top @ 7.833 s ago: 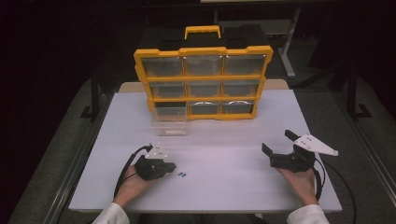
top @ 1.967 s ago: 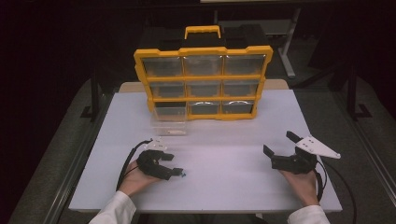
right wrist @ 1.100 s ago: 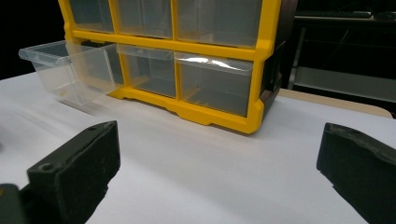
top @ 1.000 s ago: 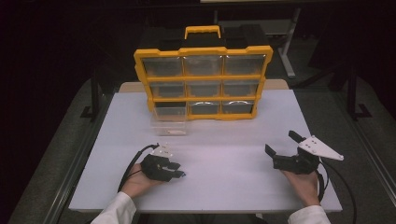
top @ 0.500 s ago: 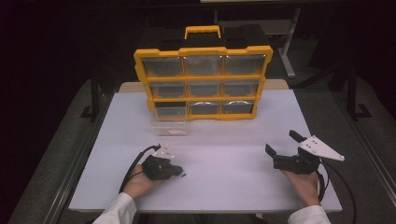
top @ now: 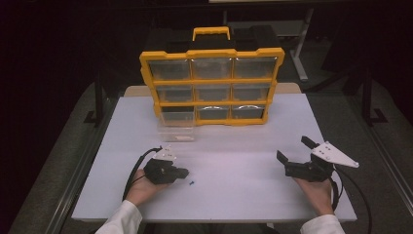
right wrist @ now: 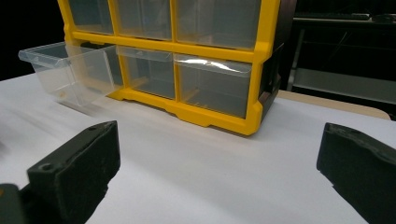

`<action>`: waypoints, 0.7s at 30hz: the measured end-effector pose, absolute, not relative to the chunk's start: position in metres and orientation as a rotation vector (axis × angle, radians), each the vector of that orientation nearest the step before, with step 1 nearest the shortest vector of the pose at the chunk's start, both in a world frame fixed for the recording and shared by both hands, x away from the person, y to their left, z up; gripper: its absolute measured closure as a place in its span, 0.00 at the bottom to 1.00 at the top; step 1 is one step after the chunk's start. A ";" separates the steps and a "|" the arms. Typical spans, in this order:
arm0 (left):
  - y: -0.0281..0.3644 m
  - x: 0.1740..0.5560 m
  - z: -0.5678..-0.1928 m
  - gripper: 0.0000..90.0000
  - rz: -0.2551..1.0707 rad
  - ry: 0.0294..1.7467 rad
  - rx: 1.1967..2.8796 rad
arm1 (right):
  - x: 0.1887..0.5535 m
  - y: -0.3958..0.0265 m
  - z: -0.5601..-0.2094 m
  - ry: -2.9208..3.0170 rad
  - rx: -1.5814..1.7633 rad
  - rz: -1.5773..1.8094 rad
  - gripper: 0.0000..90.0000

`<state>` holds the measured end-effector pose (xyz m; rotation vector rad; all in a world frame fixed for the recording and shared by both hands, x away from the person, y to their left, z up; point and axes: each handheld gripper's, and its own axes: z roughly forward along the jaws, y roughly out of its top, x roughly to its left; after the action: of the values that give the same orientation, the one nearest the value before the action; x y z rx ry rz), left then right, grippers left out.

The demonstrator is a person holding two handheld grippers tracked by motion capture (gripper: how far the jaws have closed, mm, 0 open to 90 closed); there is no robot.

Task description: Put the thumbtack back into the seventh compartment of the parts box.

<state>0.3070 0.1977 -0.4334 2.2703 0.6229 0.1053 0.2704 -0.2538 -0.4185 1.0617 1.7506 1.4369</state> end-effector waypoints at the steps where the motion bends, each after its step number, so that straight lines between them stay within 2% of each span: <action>1: 0.198 0.307 -0.432 0.96 0.106 0.623 2.261 | 0.270 -0.254 -0.418 1.751 1.061 1.437 0.00; 21: 0.211 0.323 -0.392 0.96 0.172 0.670 2.173 | 0.271 -0.253 -0.420 1.765 1.062 1.431 0.00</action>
<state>0.3226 0.2108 -0.3918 2.1729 0.6704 0.1720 0.2712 -0.2531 -0.4198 1.0620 1.7654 1.4314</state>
